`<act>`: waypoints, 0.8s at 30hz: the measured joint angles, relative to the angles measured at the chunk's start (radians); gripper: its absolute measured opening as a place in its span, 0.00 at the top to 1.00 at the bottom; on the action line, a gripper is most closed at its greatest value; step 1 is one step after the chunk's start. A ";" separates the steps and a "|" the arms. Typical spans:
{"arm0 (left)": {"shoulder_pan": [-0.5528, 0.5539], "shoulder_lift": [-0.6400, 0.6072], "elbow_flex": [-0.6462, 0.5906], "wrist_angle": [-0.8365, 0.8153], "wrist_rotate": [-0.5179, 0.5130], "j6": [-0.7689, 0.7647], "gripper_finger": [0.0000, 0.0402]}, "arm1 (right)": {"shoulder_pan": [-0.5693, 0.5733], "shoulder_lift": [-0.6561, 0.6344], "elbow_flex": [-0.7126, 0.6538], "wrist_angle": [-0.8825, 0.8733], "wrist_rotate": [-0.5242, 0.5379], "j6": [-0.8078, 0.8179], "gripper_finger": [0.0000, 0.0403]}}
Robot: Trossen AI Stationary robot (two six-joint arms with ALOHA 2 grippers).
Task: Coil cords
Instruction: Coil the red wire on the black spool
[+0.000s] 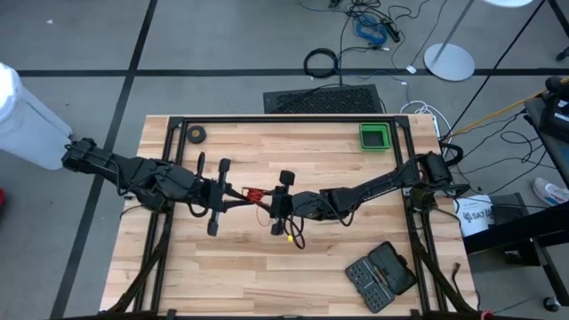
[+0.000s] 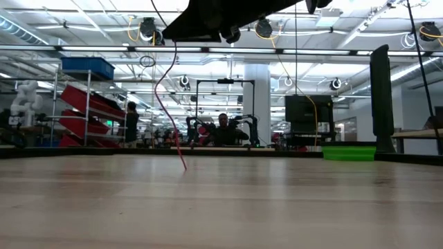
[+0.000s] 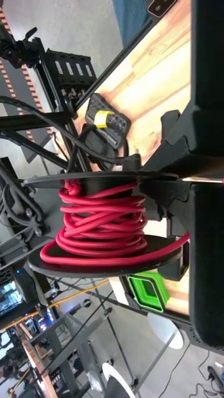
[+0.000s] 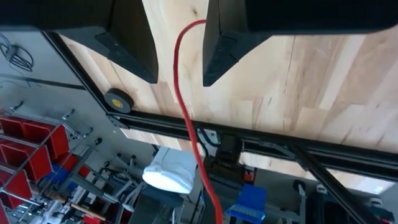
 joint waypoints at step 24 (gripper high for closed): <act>0.000 0.000 0.000 -0.004 -0.001 0.000 0.98 | -0.003 0.002 0.000 -0.166 -0.006 0.073 1.00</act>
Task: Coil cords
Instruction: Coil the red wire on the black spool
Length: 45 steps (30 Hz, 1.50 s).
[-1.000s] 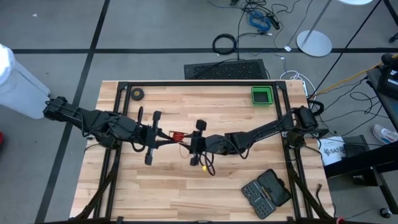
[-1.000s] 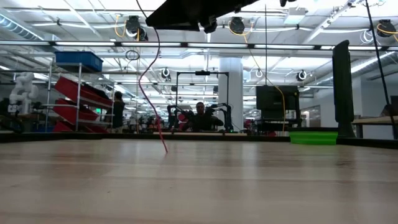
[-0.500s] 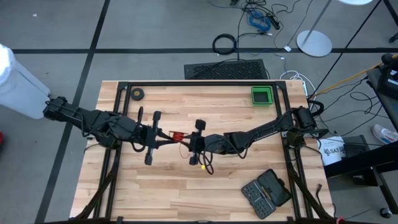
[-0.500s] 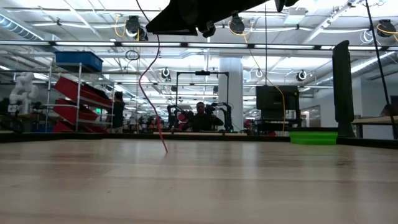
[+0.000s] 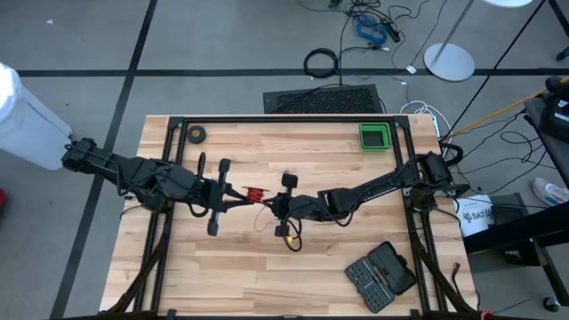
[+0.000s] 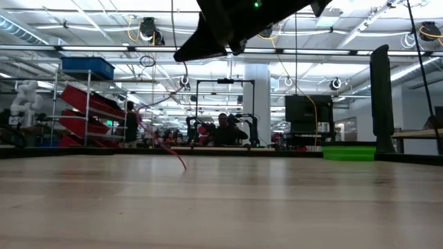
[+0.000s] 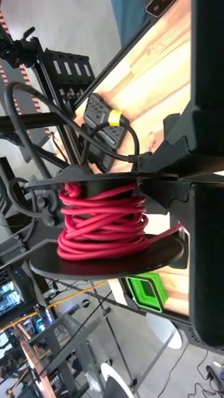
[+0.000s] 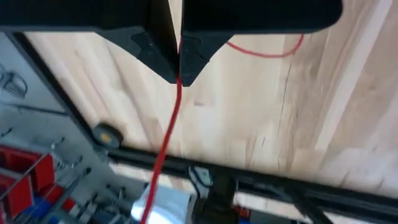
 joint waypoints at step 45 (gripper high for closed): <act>-0.127 0.207 0.000 -0.138 -0.212 -0.174 0.98 | 0.114 -0.243 -0.002 -0.279 -0.011 0.089 0.75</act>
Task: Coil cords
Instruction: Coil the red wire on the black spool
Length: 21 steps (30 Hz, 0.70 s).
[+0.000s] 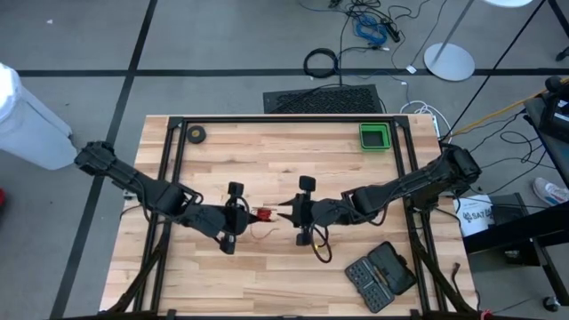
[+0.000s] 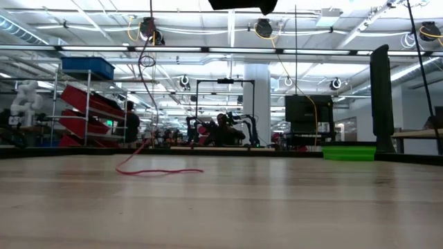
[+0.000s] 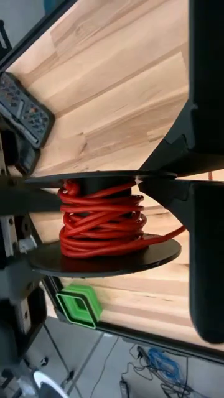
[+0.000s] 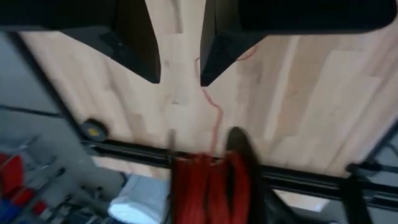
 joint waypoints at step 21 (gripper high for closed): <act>-0.070 0.009 0.000 -0.020 -0.106 0.078 0.98 | 0.084 0.000 0.000 0.235 0.155 -0.292 0.74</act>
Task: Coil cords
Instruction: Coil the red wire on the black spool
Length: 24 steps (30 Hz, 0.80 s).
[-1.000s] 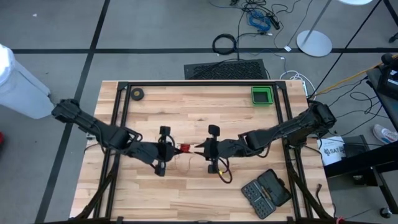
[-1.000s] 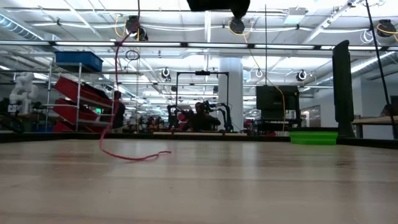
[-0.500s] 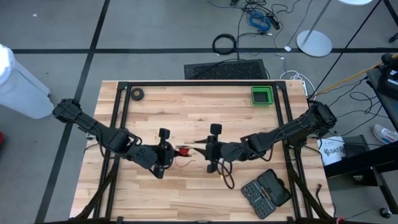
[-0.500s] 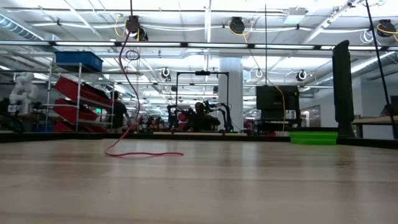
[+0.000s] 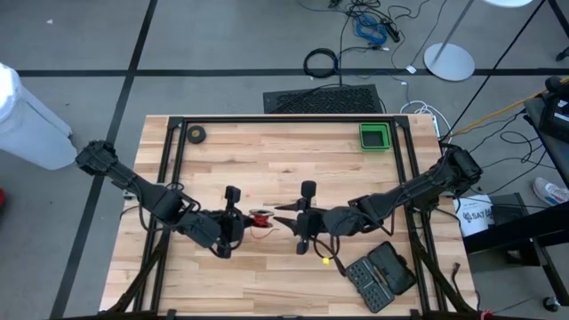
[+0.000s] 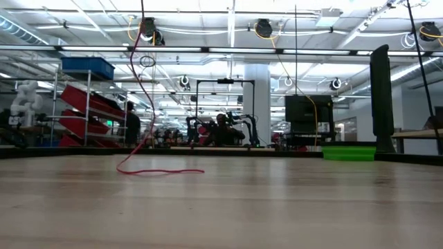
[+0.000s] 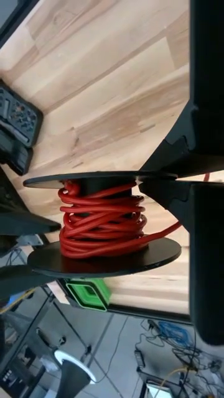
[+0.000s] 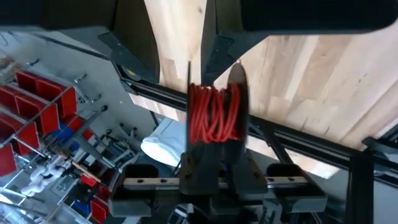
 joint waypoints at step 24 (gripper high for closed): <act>0.001 0.056 -0.001 0.047 0.007 -0.058 0.95 | -0.024 0.036 0.002 0.055 -0.083 0.040 1.00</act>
